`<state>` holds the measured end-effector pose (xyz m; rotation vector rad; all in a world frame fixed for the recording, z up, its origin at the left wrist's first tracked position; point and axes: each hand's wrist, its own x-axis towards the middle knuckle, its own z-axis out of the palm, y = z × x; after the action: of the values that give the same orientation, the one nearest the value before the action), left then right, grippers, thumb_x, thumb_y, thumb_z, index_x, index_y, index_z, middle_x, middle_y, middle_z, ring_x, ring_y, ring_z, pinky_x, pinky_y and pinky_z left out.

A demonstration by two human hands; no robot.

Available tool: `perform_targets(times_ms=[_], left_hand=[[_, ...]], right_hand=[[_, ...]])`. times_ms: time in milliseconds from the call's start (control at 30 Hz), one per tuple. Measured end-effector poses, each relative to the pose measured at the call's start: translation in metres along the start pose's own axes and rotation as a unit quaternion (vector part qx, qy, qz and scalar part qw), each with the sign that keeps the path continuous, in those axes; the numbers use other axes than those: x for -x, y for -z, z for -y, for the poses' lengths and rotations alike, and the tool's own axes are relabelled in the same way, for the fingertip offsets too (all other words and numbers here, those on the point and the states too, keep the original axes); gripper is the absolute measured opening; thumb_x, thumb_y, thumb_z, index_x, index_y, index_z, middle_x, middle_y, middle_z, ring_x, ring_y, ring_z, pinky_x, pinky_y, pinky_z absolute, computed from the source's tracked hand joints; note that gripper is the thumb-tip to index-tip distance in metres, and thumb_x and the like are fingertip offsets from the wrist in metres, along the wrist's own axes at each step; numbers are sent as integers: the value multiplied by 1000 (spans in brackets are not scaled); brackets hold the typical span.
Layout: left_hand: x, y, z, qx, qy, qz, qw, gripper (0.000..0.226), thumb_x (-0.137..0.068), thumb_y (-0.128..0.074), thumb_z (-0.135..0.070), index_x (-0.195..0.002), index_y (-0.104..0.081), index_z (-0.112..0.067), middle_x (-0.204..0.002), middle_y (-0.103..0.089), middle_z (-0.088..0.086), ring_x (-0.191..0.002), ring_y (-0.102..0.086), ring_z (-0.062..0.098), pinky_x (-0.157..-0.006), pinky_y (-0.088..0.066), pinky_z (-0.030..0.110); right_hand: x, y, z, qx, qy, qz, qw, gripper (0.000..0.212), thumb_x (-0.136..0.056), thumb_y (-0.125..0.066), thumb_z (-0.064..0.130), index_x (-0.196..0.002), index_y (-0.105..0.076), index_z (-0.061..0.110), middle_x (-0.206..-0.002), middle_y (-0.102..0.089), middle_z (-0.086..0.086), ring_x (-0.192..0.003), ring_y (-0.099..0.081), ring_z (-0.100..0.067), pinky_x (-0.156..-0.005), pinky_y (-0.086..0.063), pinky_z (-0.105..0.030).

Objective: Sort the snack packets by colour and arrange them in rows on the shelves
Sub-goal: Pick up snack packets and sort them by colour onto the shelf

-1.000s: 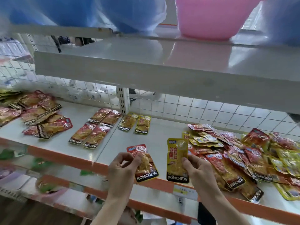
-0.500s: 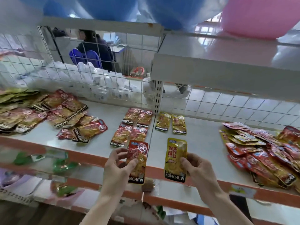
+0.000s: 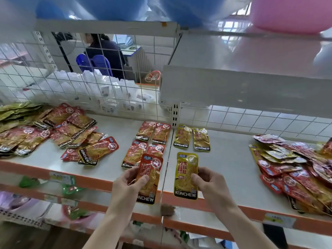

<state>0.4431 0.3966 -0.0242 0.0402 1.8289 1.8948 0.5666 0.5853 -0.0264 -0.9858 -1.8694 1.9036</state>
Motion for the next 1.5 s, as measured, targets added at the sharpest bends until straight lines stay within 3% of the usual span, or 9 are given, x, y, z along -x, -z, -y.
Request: perform_targets(times_ms=[200, 400, 600, 667, 800, 900, 1033, 1233, 1500], left_hand=[[-12, -8, -3, 9, 13, -16, 1000, 30, -83, -76, -9, -109, -66, -19, -96, -77, 4, -90, -74, 26, -82, -58, 47], [-29, -8, -5, -10, 14, -27, 999, 30, -84, -76, -10, -112, -65, -17, -101, -75, 8, -89, -74, 27, -72, -59, 41], [-57, 0, -11, -5, 15, -2, 1000, 26, -87, -74, -10, -108, -63, -19, -104, -72, 8, -94, -71, 26, -71, -56, 35], [-67, 4, -13, -5, 12, 5, 1000, 26, -87, -73, -9, -110, -63, -17, -104, -72, 8, -95, -71, 25, -73, -56, 34], [-86, 13, -14, -7, 11, 32, 999, 31, -87, -74, -11, -116, -62, -14, -106, -73, 7, -97, -71, 24, -76, -57, 35], [-97, 20, -14, -5, 3, 46, 999, 31, -88, -72, -8, -117, -63, -13, -103, -74, 7, -94, -73, 23, -76, -58, 35], [-110, 28, -15, -8, -2, 59, 998, 32, -87, -73, -8, -118, -63, -12, -103, -75, 7, -95, -73, 24, -81, -59, 40], [-131, 39, -24, 7, -11, 61, 998, 23, -89, -71, -7, -109, -65, -15, -98, -75, 4, -84, -74, 15, -66, -54, 25], [-167, 47, -34, 24, -23, 15, 999, 18, -89, -69, -7, -105, -66, -13, -99, -73, 7, -94, -70, 24, -81, -54, 34]], right_hand=[[-26, 2, 0, 65, 16, 0, 998, 16, -94, -64, 10, -91, -70, 24, -87, -76, 2, -86, -72, -10, -74, -55, -20], [-50, -6, -8, 160, 22, -23, 987, 10, -91, -69, 12, -98, -72, 19, -88, -74, 2, -86, -70, -13, -86, -57, -33], [-65, -21, -10, 253, 39, -59, 965, 10, -92, -66, 15, -99, -74, 15, -86, -73, 2, -76, -66, -3, -61, -47, -8], [-67, -28, -10, 285, 46, -80, 954, 10, -92, -66, 14, -98, -72, 10, -86, -73, -2, -70, -64, -2, -56, -47, -9], [-69, -42, -12, 346, 79, -113, 928, 15, -89, -67, 12, -103, -70, 7, -80, -72, -2, -71, -67, -13, -71, -58, -30], [-69, -51, -15, 387, 104, -134, 906, 13, -88, -66, 11, -100, -68, 6, -77, -67, -4, -72, -64, -19, -71, -56, -41], [-66, -60, -15, 424, 108, -148, 887, 20, -91, -64, 13, -110, -66, 7, -89, -65, -7, -82, -62, -23, -75, -53, -35], [-63, -70, -15, 451, 95, -178, 869, 27, -94, -60, 21, -118, -63, 9, -106, -62, -7, -96, -62, -25, -84, -53, -39], [-68, -79, -13, 444, 114, -196, 867, 30, -93, -62, 21, -121, -63, 10, -113, -61, -4, -105, -59, -21, -90, -53, -34]])
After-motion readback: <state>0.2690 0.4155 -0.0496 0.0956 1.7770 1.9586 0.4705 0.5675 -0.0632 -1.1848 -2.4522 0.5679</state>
